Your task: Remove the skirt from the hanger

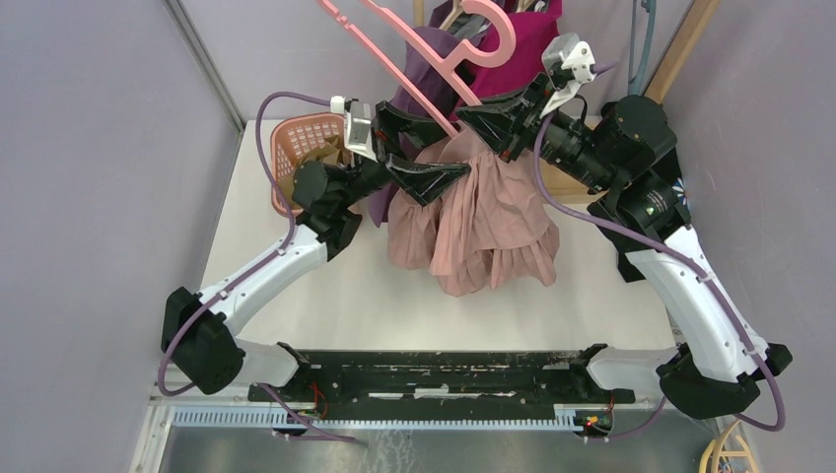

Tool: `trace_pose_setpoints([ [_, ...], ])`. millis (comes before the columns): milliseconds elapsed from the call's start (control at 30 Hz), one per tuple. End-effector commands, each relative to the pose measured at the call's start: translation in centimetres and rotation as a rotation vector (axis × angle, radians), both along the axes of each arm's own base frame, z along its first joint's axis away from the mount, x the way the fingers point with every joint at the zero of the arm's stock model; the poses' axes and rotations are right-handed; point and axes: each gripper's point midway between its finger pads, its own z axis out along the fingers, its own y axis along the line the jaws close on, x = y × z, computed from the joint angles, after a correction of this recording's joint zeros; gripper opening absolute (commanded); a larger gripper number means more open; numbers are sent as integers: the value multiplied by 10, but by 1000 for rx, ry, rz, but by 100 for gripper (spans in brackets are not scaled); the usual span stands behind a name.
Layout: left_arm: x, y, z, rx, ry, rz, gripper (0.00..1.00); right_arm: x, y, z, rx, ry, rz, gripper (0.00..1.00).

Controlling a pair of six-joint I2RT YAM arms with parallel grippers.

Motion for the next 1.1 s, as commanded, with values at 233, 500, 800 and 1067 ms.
trace_pose_setpoints([
  [233, -34, 6, 32, -112, -60, -151, 99, -18, 4, 25, 48, -65, 78, 1],
  [500, -18, 10, 21, -53, -52, -42, 100, -18, 5, 17, 26, -58, 88, 1],
  [800, -4, -12, 13, -114, 22, -182, 86, -12, 12, 20, 42, -52, 102, 1],
  [1067, -5, -31, 15, -75, 59, -337, 3, -10, 9, 21, 27, -66, 77, 1],
])
